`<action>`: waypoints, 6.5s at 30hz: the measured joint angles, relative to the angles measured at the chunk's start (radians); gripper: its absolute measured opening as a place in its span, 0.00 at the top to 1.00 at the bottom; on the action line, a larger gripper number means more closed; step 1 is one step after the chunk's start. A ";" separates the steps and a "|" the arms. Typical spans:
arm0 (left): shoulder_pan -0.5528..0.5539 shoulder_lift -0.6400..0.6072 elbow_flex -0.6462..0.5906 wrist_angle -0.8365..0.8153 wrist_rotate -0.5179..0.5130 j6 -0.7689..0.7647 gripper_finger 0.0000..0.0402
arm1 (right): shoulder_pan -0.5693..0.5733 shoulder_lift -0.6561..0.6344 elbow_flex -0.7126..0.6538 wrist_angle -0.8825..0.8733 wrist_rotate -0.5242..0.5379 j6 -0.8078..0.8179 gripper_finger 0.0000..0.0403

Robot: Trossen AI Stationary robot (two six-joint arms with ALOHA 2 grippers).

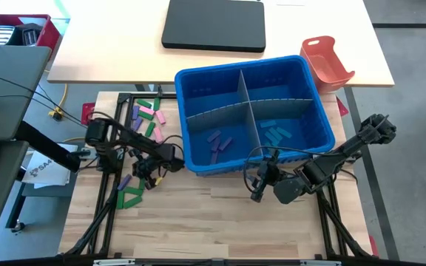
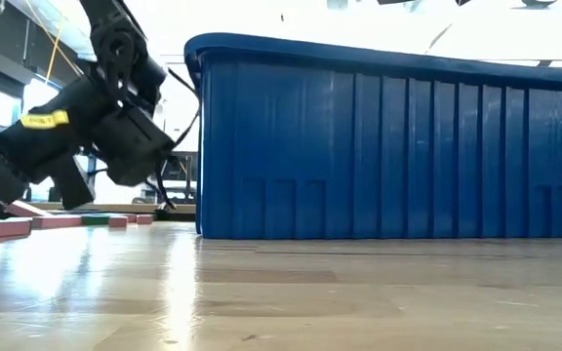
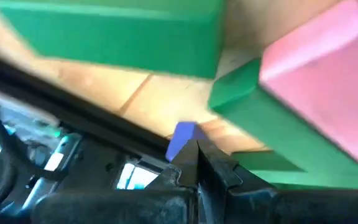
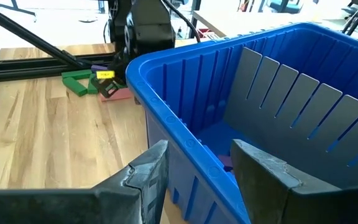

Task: Sort blocks
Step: Put the purple block into the blue bin with the other purple block

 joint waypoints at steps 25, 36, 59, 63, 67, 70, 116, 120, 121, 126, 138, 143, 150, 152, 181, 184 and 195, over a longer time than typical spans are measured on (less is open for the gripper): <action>0.013 -0.229 -0.140 0.085 0.133 -0.177 0.51 | -0.011 0.000 0.000 0.000 -0.005 0.002 0.58; 0.070 -0.228 -0.183 0.127 0.116 -0.215 0.55 | -0.011 0.000 0.000 0.001 -0.005 0.011 0.58; 0.049 -0.228 -0.100 0.043 0.060 -0.219 0.55 | -0.011 0.000 0.000 0.001 0.000 0.011 0.58; 0.032 -0.228 -0.101 0.036 0.101 -0.208 0.55 | -0.011 0.000 0.000 0.001 0.000 0.019 0.58; 0.011 -0.228 -0.121 0.028 0.106 -0.220 0.55 | -0.011 0.000 0.000 0.001 -0.003 0.019 0.58; 0.004 -0.228 -0.119 0.044 0.092 -0.243 0.55 | -0.011 0.000 0.000 0.000 -0.005 0.019 0.58; -0.280 -0.074 -0.095 0.049 -0.060 -0.554 1.00 | -0.011 0.000 0.000 -0.003 -0.005 0.018 0.58; -0.280 -0.098 -0.036 0.083 -0.099 -0.564 1.00 | -0.011 0.000 0.000 -0.003 0.003 0.018 0.58; -0.278 -0.104 -0.026 0.071 -0.107 -0.563 1.00 | -0.011 0.000 0.000 -0.003 0.003 0.018 0.58; -0.273 -0.104 0.009 -0.026 -0.105 -0.574 1.00 | -0.011 0.000 0.000 -0.003 0.003 0.019 0.58; -0.273 -0.100 -0.104 0.009 -0.013 -0.562 1.00 | -0.011 0.005 0.000 -0.003 0.002 0.019 0.58; -0.276 -0.099 -0.100 0.002 -0.014 -0.568 1.00 | -0.011 0.038 0.000 -0.003 0.002 0.012 0.58; -0.262 -0.099 -0.099 0.005 0.002 -0.552 1.00 | -0.011 0.095 0.000 0.007 -0.002 0.011 0.58; -0.261 -0.099 -0.099 0.006 0.003 -0.552 1.00 | -0.011 0.100 0.000 0.017 -0.007 0.011 0.58; -0.365 -0.095 -0.089 -0.042 0.045 -0.688 1.00 | -0.001 0.099 0.000 0.099 -0.006 -0.087 0.58; -0.365 -0.095 -0.097 -0.036 0.044 -0.688 1.00 | -0.001 0.099 0.000 0.099 -0.006 -0.087 0.58; -0.386 -0.095 -0.118 0.085 0.048 -0.703 1.00 | -0.001 0.099 0.000 0.099 -0.011 -0.087 0.58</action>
